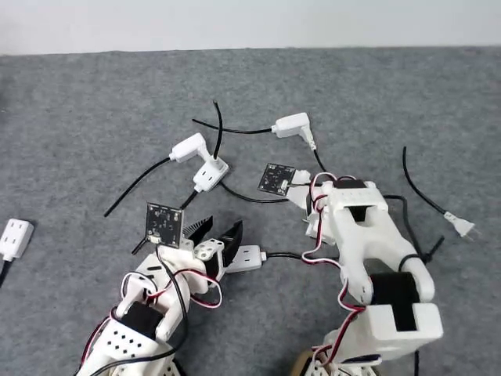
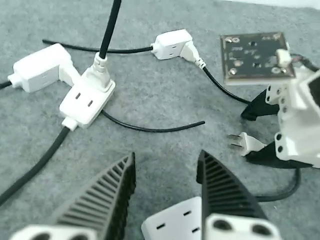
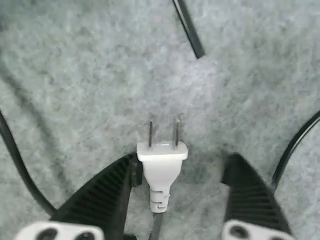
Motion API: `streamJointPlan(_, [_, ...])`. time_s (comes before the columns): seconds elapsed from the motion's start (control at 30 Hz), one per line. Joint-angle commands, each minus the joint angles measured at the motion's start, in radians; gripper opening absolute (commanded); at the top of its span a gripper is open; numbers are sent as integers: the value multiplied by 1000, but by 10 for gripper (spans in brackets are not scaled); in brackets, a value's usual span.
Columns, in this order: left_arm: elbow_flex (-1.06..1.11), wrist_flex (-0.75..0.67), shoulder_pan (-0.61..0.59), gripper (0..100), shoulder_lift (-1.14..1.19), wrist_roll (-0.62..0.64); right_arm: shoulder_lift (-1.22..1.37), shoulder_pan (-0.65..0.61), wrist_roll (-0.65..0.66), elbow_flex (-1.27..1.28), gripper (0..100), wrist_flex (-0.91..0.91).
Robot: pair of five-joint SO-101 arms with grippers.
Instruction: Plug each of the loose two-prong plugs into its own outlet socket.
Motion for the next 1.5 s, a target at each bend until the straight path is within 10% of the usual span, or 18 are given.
streamJointPlan(0.0, [-7, -38, 11, 192, -8, -11, 22, -5, 29, -72, 9, 8])
streamJointPlan(0.87, [-7, -114, 11, 189, -8, 190, -664, -423, -236, -86, 9, 549])
streamJointPlan(1.47, [-7, -114, 5, 190, -8, 190, -467, -492, -292, -212, 9, 561])
